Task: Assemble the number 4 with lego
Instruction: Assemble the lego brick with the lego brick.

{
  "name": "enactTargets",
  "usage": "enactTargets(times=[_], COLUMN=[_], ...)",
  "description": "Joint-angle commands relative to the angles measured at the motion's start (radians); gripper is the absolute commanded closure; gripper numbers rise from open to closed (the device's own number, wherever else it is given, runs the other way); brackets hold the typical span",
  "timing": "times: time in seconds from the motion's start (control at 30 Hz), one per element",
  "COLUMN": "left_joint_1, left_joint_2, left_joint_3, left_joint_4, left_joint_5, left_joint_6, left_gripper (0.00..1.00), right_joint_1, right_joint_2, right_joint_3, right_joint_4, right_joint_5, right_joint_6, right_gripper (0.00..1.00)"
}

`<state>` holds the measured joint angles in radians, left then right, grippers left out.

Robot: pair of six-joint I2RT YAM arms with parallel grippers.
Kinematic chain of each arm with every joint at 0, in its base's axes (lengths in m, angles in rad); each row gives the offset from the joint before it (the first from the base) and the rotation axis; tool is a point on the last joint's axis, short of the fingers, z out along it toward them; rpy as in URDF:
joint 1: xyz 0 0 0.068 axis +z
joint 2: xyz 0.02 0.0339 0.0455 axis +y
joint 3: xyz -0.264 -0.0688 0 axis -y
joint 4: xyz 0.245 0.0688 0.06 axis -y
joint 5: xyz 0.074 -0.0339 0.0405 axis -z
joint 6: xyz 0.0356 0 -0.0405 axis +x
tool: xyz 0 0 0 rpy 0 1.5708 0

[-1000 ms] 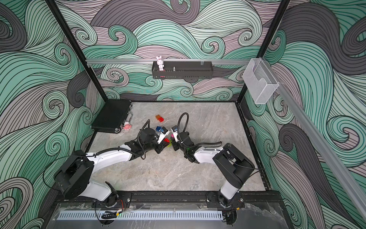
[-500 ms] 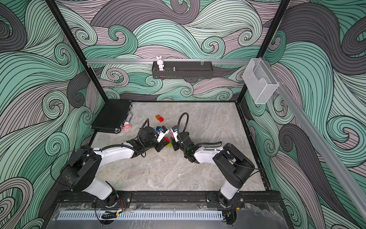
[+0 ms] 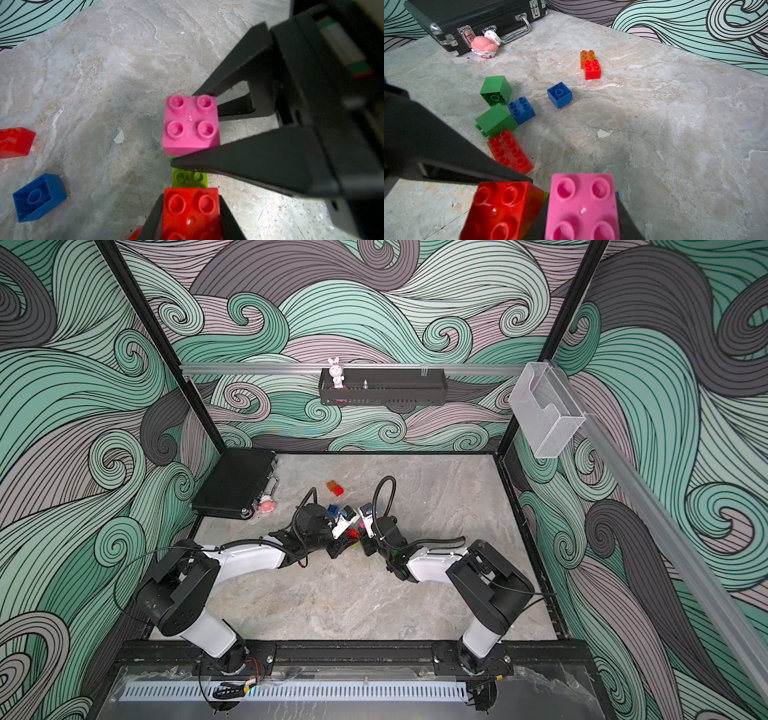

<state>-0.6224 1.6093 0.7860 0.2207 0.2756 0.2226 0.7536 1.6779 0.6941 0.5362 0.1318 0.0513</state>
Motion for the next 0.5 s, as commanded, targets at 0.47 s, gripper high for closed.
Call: enactTargets(times=[0.47], left_joint_1=[0.006], left_joint_2=[0.090], left_joint_3=[0.031], left_joint_4=[-0.098], left_joint_5=[-0.010], left_joint_6=[-0.057], left_gripper=[1.00], right_joint_1=[0.001], right_joint_2=[0.105], right_joint_3=[-0.080], right_joint_4=[-0.317], right_joint_5=[-0.016], right_joint_6=[0.012], right_gripper=[1.00])
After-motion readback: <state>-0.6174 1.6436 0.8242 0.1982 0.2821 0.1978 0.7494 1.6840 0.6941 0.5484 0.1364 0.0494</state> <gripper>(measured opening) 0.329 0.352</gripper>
